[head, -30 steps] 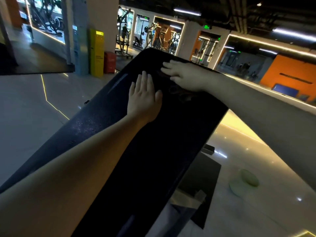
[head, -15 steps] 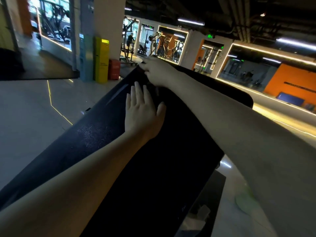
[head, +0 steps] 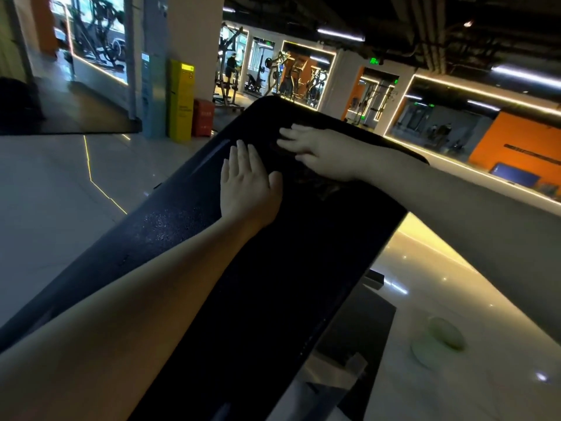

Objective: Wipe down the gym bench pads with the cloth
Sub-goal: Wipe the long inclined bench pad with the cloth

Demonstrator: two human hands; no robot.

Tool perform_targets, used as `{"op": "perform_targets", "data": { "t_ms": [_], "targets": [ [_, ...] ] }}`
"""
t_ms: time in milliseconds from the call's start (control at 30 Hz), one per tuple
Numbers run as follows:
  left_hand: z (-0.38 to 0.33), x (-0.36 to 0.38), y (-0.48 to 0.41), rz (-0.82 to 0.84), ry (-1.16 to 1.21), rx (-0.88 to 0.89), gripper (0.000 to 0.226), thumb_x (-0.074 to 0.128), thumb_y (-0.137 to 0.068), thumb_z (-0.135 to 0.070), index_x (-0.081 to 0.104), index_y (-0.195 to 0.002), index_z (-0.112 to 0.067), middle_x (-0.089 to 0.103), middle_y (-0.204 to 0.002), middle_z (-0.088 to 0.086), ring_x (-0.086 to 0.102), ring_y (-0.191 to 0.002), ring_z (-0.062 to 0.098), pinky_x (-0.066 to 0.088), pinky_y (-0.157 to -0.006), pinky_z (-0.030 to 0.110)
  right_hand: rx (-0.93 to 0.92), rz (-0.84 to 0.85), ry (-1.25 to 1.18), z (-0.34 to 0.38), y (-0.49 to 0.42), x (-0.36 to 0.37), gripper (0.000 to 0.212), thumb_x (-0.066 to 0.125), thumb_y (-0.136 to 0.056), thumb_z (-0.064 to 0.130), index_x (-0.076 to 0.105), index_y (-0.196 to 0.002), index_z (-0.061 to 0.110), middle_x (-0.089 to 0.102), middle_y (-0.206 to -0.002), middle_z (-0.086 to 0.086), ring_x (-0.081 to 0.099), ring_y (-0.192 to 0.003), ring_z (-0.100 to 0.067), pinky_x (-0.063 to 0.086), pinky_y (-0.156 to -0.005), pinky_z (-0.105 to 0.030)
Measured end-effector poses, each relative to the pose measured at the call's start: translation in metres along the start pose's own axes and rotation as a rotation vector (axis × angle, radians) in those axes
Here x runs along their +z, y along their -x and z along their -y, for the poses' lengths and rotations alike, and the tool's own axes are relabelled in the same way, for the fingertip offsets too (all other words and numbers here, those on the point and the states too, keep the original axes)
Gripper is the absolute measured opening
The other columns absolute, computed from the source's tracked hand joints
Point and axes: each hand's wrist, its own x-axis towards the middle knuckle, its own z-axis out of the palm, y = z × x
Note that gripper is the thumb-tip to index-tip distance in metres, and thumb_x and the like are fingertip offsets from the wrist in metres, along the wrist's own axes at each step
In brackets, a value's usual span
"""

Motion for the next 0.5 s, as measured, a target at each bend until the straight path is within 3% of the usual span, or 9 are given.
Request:
{"op": "perform_targets", "data": {
  "t_ms": [167, 333, 500],
  "targets": [
    [0.000, 0.003, 0.002, 0.020, -0.002, 0.002, 0.066, 0.021, -0.105, -0.035, -0.005, -0.156, -0.002, -0.012, -0.164, 0.016, -0.014, -0.151, 0.024, -0.008, -0.122, 0.035, 0.028, -0.013, -0.004, -0.011, 0.031, 0.010, 0.049, 0.040, -0.102, 0.004, 0.030, -0.150, 0.010, 0.016, -0.161, -0.005, 0.006, -0.150, -0.017, 0.002, -0.108, -0.011],
    [-0.001, 0.002, 0.002, 0.028, 0.016, 0.000, 0.068, 0.022, -0.104, -0.037, -0.006, -0.156, -0.002, -0.013, -0.163, 0.016, -0.015, -0.151, 0.024, -0.010, -0.121, 0.034, 0.044, -0.101, 0.025, -0.006, -0.036, 0.014, 0.050, 0.039, -0.103, 0.008, 0.029, -0.151, 0.012, 0.013, -0.162, -0.004, 0.005, -0.150, -0.018, 0.007, -0.118, -0.027],
    [0.004, 0.005, -0.004, 0.002, 0.057, -0.007, 0.069, 0.025, -0.102, -0.035, -0.005, -0.156, -0.002, -0.012, -0.164, 0.014, -0.015, -0.151, 0.022, -0.009, -0.122, 0.033, 0.049, -0.114, 0.038, 0.015, -0.119, 0.021, 0.049, 0.036, -0.104, 0.013, 0.030, -0.152, 0.016, 0.012, -0.163, -0.002, 0.004, -0.150, -0.020, 0.011, -0.121, -0.032]
  ]
}}
